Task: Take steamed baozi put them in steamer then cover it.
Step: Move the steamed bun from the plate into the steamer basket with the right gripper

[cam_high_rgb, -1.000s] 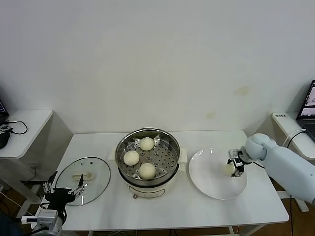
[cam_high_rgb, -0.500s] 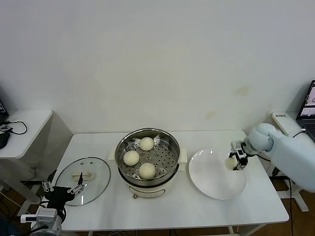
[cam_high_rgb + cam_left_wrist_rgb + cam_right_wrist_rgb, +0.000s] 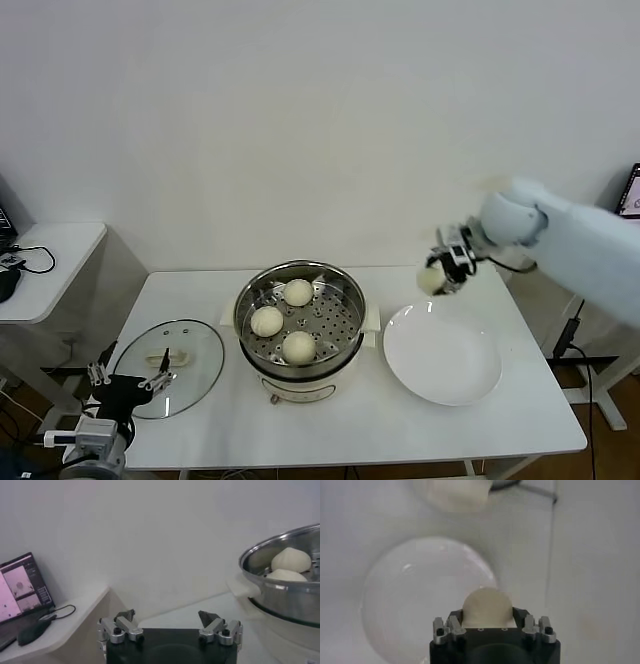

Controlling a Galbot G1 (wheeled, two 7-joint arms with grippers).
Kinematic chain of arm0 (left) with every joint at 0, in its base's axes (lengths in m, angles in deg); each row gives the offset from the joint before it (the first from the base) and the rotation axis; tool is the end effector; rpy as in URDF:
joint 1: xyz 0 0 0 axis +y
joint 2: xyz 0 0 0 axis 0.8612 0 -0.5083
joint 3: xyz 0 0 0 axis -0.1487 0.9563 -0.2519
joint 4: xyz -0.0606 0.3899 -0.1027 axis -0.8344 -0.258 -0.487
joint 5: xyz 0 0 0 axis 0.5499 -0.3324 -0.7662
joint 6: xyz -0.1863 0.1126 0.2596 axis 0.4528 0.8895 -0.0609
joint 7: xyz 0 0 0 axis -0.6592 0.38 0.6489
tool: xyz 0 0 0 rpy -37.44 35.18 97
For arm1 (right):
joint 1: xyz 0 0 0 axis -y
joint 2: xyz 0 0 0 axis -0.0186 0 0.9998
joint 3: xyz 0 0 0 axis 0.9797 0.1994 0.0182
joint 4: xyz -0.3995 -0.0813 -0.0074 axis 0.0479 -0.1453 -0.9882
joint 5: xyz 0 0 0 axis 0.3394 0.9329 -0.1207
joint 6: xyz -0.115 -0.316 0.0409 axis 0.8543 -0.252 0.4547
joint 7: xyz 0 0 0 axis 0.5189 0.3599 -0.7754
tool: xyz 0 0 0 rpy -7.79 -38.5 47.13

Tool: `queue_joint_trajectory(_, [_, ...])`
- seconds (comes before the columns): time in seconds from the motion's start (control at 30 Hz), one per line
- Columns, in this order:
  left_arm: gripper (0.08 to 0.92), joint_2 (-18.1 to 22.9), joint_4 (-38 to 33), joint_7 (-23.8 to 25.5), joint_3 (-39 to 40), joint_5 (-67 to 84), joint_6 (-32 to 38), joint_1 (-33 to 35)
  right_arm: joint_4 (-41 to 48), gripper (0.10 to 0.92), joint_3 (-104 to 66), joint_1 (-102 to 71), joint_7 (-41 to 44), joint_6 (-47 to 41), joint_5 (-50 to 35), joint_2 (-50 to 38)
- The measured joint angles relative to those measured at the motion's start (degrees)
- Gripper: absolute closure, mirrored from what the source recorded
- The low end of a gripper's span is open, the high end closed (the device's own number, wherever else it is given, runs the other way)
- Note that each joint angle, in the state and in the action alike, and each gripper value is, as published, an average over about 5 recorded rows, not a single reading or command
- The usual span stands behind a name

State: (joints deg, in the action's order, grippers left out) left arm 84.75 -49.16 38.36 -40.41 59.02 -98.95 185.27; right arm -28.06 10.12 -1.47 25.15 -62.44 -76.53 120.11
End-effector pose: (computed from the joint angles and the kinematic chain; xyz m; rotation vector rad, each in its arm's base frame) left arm 0.1166 0.1300 -0.2887 0.1700 -2.8508 -0.5567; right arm 0.5354 -0.0937 -0.0132 1.2744 -1.5222 1.5682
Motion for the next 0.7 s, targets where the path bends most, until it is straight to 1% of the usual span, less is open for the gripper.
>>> queue_joint_trajectory(0.2, [0.177, 0.18, 0.39, -0.01, -0.1, -0.06, -0.06, -0.42, -0.58, 0.389, 3.59, 4.84, -2.72, -4.84, -7.35, 6.26])
queue_joint_trajectory(0.4, [0.177, 0.34, 0.61, -0.01, -0.54, -0.05, -0.06, -0.29, -0.18, 0.389, 5.63, 6.07, -6.51, -9.62, -13.82, 13.01])
queue_joint_trajectory(0.7, [0.177, 0.76, 0.65, -0.01, -0.97, -0.01, -0.03, -0.5, 2.71, 0.387, 7.9, 3.81, -10.78, -13.49, -17.12, 20.61])
